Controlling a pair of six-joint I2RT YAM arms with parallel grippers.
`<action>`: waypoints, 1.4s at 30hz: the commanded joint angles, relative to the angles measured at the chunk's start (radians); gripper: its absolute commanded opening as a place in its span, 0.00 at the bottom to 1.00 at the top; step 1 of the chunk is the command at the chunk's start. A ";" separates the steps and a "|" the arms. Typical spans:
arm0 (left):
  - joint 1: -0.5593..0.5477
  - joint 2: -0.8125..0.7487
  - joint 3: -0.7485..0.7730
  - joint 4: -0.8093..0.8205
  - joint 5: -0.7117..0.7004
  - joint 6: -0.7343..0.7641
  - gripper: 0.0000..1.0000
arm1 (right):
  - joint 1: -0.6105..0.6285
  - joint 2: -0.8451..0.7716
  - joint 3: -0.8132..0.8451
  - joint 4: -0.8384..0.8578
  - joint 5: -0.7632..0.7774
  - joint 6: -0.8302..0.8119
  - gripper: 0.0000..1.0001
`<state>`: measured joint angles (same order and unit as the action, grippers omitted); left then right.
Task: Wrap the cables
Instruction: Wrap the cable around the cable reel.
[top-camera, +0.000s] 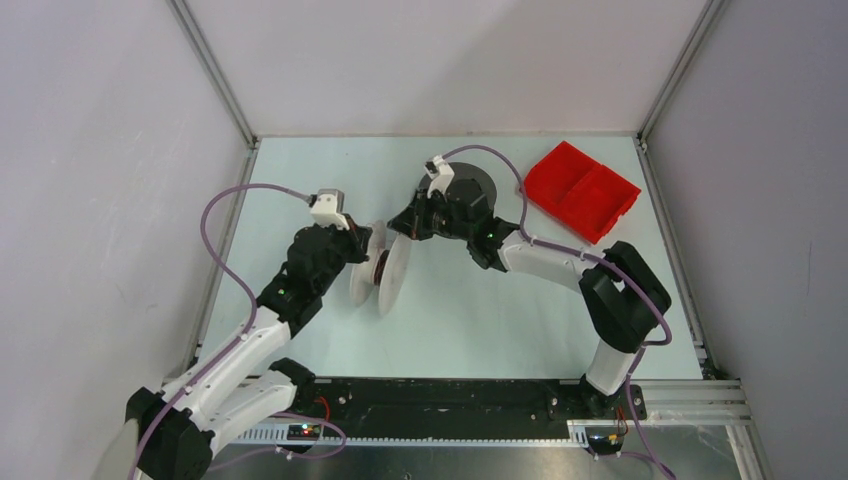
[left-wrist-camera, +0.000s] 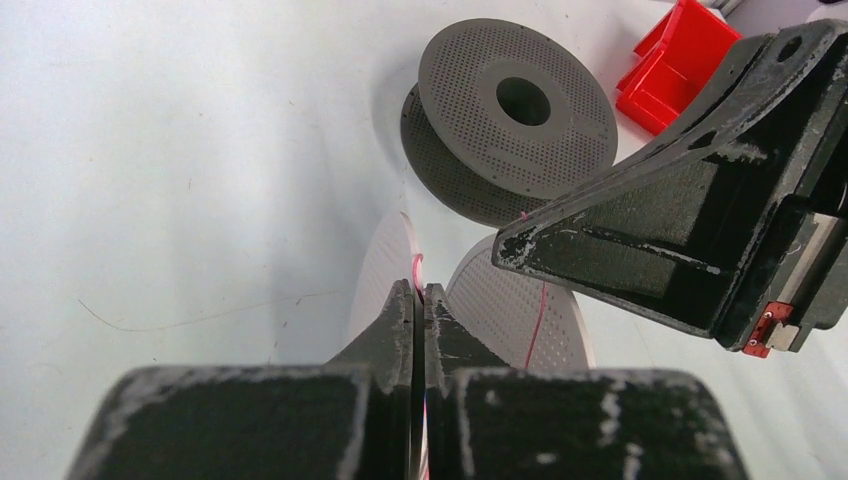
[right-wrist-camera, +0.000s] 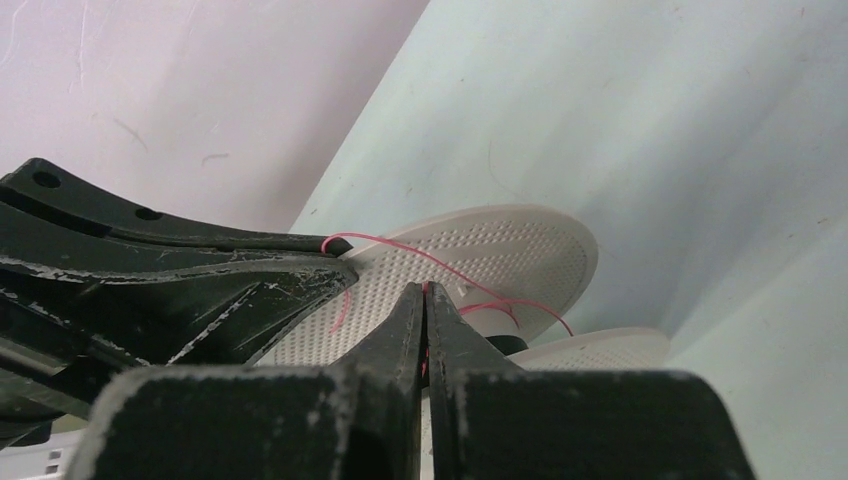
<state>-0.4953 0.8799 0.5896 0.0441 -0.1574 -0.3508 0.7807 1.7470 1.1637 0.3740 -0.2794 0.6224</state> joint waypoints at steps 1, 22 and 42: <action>-0.005 -0.006 0.010 0.129 -0.042 -0.084 0.00 | 0.001 0.006 0.045 -0.056 -0.077 0.030 0.04; 0.057 -0.044 0.046 0.086 0.034 -0.465 0.00 | 0.044 -0.010 0.290 -0.518 0.006 -0.275 0.14; 0.219 -0.095 -0.008 0.079 0.148 -0.679 0.00 | -0.021 -0.230 0.259 -0.459 -0.115 -0.401 0.32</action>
<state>-0.3275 0.8478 0.5682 0.0128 -0.0460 -0.9409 0.7765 1.6958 1.4284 -0.1131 -0.3054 0.3332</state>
